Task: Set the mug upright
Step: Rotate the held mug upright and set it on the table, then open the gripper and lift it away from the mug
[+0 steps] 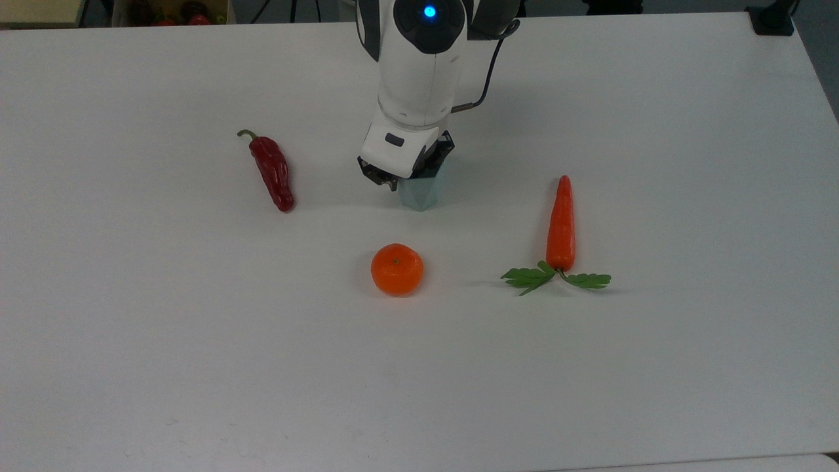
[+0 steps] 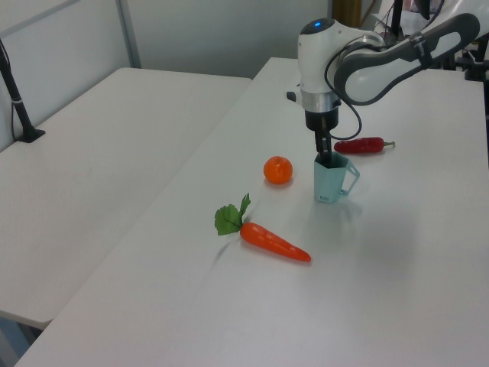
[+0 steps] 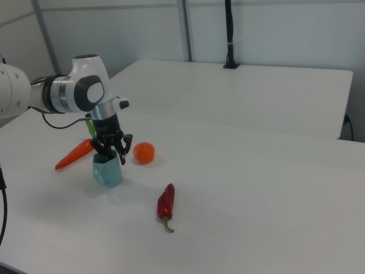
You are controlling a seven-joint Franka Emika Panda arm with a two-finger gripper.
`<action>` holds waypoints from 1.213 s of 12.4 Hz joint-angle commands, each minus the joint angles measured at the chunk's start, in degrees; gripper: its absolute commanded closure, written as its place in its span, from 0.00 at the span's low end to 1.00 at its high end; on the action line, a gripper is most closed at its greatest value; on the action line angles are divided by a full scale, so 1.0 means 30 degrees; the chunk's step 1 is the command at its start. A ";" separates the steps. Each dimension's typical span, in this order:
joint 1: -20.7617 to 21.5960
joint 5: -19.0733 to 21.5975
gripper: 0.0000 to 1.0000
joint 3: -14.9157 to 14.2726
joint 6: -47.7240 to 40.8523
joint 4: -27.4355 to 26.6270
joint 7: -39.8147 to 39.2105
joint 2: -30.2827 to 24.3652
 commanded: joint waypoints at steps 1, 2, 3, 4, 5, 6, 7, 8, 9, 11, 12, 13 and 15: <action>-0.0152 0.0622 0.14 -0.0020 -0.0082 -0.0266 -0.0458 -0.0797; -0.0152 0.0622 0.09 -0.0020 -0.0577 -0.0237 -0.0486 -0.1090; -0.0210 0.0593 0.08 -0.0049 -0.0988 -0.0208 -0.0487 -0.1441; -0.0385 0.0593 0.00 -0.0079 -0.1630 -0.0063 -0.0284 -0.2024; -0.0648 0.0564 0.00 -0.0079 -0.2129 -0.0003 0.0356 -0.2697; -0.0969 0.0448 0.00 -0.0079 -0.2279 -0.0003 0.1755 -0.3429; -0.1350 0.0359 0.00 -0.0079 -0.2339 -0.0003 0.3335 -0.4104; -0.1614 0.0359 0.00 -0.0079 -0.2630 -0.0003 0.4076 -0.4632; -0.1936 0.0359 0.00 -0.0079 -0.3184 -0.0003 0.4403 -0.5131; -0.2609 0.0446 0.00 -0.0079 -0.4500 -0.0003 0.4493 -0.6330; -0.2787 0.0562 0.00 -0.0079 -0.4885 0.0026 0.4581 -0.6627; -0.2847 0.0622 0.00 -0.0079 -0.5004 0.0027 0.4901 -0.6804; -0.2847 0.0622 0.00 -0.0079 -0.5296 0.0406 0.5399 -0.6806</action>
